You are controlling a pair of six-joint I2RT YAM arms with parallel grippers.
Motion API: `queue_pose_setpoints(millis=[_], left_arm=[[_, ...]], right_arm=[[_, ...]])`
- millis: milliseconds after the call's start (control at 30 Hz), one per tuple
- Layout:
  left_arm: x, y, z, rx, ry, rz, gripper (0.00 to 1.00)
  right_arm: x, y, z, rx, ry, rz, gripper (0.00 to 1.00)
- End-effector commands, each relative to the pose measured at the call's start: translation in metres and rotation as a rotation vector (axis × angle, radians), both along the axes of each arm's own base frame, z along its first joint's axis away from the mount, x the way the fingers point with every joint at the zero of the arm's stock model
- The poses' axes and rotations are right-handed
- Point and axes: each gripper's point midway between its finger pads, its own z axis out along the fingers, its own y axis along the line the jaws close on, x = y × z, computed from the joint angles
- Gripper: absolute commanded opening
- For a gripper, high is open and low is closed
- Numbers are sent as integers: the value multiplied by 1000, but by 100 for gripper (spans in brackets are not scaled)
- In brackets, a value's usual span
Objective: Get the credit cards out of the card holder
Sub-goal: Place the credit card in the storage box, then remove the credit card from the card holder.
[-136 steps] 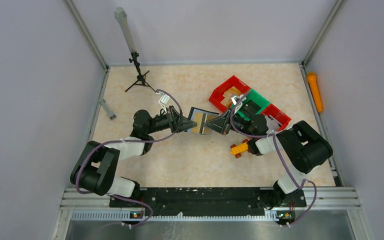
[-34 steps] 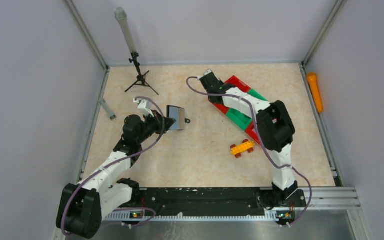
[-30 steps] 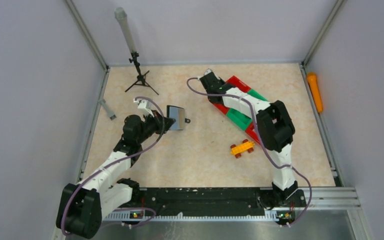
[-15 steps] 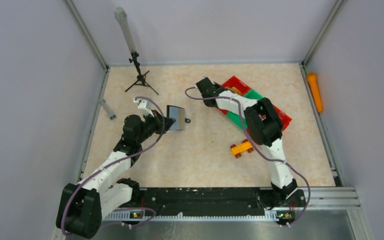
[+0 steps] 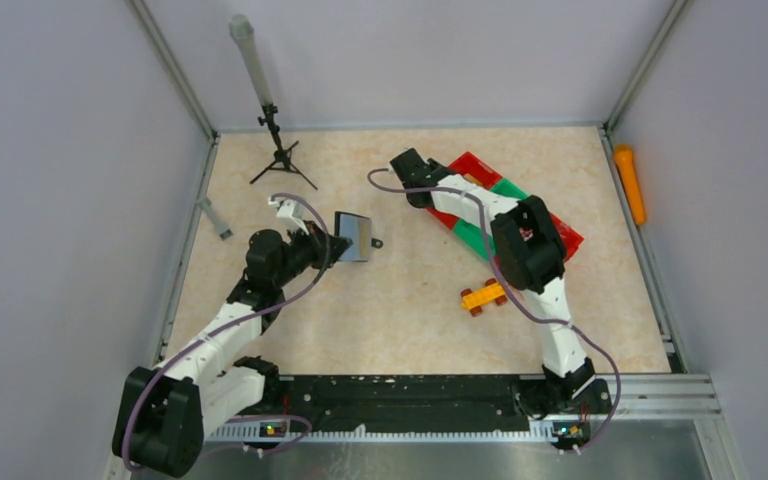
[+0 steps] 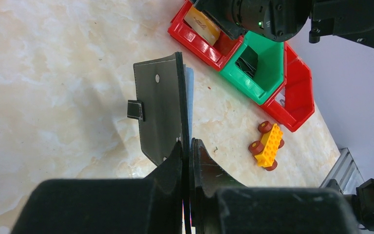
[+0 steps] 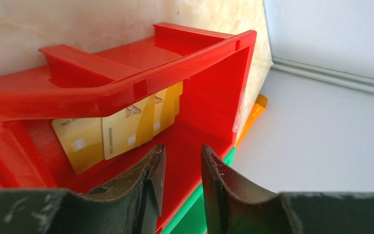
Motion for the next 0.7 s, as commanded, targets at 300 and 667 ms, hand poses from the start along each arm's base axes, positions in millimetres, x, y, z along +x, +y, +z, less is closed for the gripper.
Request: queue_pose_setpoints(millis=[300, 667], left_arm=[[-3, -16, 22, -72, -74, -96, 0], [-18, -35, 48, -338, 18, -175, 0]], right_arm=[[-76, 79, 69, 730, 66, 117, 66], [-150, 104, 97, 1317, 81, 157, 68]])
